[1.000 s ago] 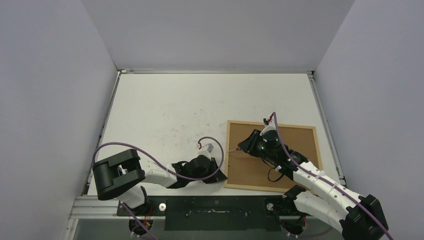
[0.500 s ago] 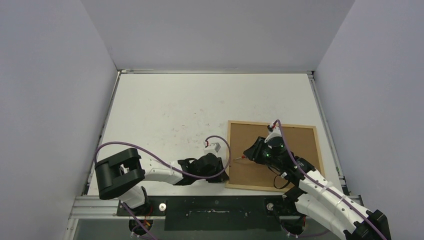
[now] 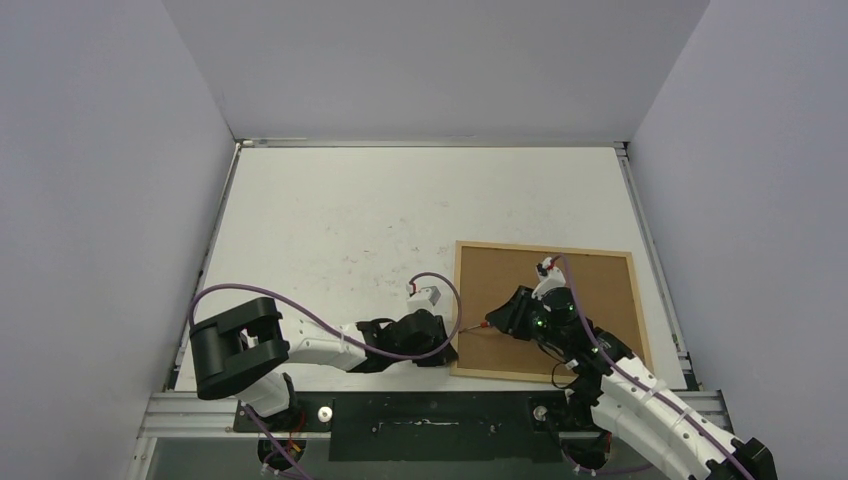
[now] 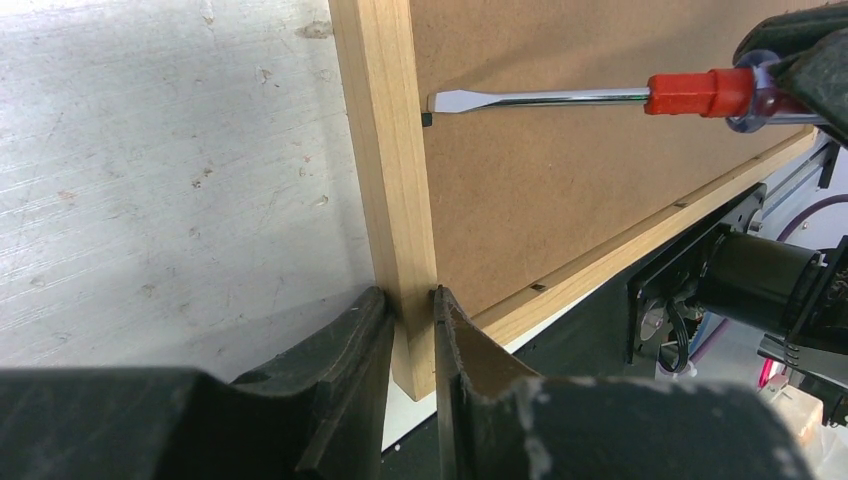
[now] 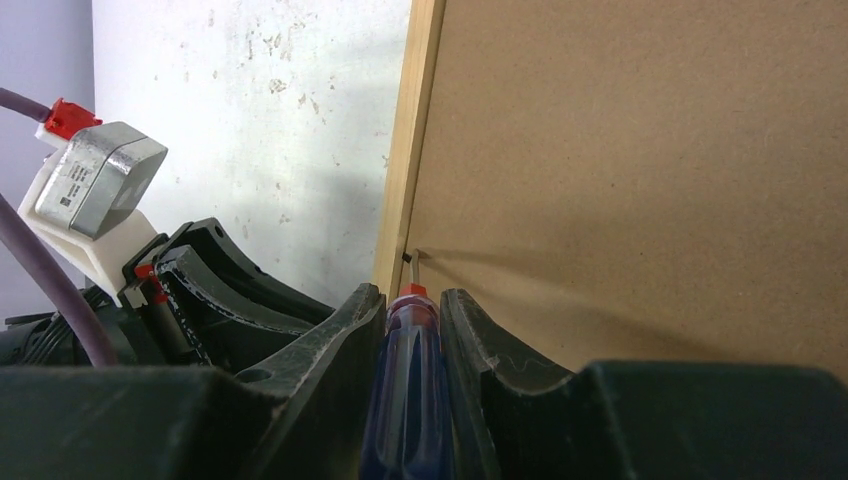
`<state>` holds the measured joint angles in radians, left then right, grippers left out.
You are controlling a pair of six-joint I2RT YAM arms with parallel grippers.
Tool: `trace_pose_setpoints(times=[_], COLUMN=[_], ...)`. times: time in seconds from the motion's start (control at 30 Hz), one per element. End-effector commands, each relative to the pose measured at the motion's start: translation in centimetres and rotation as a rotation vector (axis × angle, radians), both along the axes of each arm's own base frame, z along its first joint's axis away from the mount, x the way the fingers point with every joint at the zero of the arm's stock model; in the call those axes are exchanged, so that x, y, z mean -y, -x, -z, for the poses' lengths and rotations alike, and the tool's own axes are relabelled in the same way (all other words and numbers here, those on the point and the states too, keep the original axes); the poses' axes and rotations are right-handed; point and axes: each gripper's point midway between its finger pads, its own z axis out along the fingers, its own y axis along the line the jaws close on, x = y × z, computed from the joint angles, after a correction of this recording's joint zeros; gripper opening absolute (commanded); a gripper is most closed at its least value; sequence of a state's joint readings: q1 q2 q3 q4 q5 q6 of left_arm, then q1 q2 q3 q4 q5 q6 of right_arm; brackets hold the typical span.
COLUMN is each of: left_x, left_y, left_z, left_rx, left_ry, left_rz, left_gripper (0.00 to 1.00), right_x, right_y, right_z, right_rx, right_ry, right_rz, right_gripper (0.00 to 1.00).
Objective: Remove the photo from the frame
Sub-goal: Adjust the photo frame at the center of the board, then adjust the screwdriver.
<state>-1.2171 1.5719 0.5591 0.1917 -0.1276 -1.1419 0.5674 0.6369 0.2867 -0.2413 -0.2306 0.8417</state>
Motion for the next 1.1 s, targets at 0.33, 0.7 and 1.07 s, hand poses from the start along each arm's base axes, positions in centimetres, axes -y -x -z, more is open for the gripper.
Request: trace_pose_setpoints(times=[0.33, 0.7, 1.07], left_x=[-13.7, -16.1, -9.5], left_y=[5.2, 5.5, -2.2], left_z=[9.4, 9.4, -8.6], left_rx=[-0.153, -0.169, 0.228], left_ry=[-0.557, -0.538, -0.157], left_rz=[0.038, -0.078, -0.013], left_gripper=[0.15, 0.13, 0.58], right_x=[1.0, 2.7, -2.4], right_y=[0.6, -0.1, 0.1], right_z=[-1.3, -1.4, -10.9], right_rx=[0.224, 0.198, 0.354], right_ry=[-0.087, 0.032, -0.181], right_rz=[-0.006, 0.055, -0.184], right_gripper=[0.0, 0.0, 0.0])
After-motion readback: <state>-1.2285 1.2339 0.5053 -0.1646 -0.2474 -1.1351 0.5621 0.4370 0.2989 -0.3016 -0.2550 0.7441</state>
